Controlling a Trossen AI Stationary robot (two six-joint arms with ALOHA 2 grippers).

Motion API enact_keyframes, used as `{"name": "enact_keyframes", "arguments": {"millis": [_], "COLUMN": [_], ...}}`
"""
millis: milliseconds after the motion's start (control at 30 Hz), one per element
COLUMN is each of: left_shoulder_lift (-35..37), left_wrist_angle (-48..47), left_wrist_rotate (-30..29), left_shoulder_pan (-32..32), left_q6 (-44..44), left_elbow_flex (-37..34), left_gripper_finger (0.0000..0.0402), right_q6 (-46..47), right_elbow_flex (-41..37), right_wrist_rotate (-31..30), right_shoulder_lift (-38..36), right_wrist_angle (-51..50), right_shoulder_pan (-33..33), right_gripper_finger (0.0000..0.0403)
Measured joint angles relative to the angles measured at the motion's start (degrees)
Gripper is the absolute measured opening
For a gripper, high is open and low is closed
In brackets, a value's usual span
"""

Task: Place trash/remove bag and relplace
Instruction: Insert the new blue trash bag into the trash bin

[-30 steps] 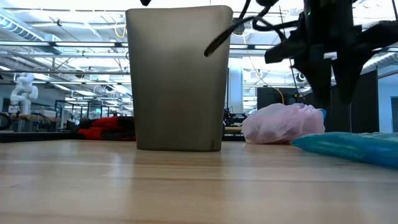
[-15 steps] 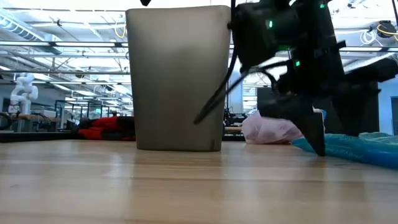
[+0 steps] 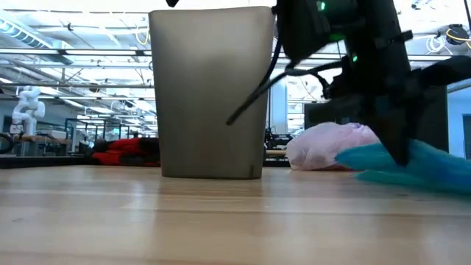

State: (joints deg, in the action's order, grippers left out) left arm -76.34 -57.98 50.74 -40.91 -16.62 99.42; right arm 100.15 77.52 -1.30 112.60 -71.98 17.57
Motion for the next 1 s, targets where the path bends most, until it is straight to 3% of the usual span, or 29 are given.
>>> {"name": "enact_keyframes", "arguments": {"millis": [400,700,1000], "left_shoulder_lift": [0.2,1.2,3.3], "left_wrist_angle": [0.8,8.5,19.7], "left_wrist_rotate": [0.0,0.0,0.5], "left_shoulder_pan": [0.0,0.0,0.0], "left_q6": [0.0,5.4,14.1], "left_elbow_flex": [0.0,0.0,0.0], "left_gripper_finger": [0.0,0.0,0.0], "right_q6": [-1.6,-5.1,-23.8], "right_elbow_flex": [6.8,16.8,34.6], "right_wrist_rotate": [-4.0,-19.8,-36.1], "right_shoulder_lift": [-11.8,-25.2,-28.7], "right_wrist_angle": [-5.2,-5.3,-2.8], "right_shoulder_pan": [0.0,-0.2,-1.7], "right_gripper_finger": [0.0001,0.0,0.0]}}
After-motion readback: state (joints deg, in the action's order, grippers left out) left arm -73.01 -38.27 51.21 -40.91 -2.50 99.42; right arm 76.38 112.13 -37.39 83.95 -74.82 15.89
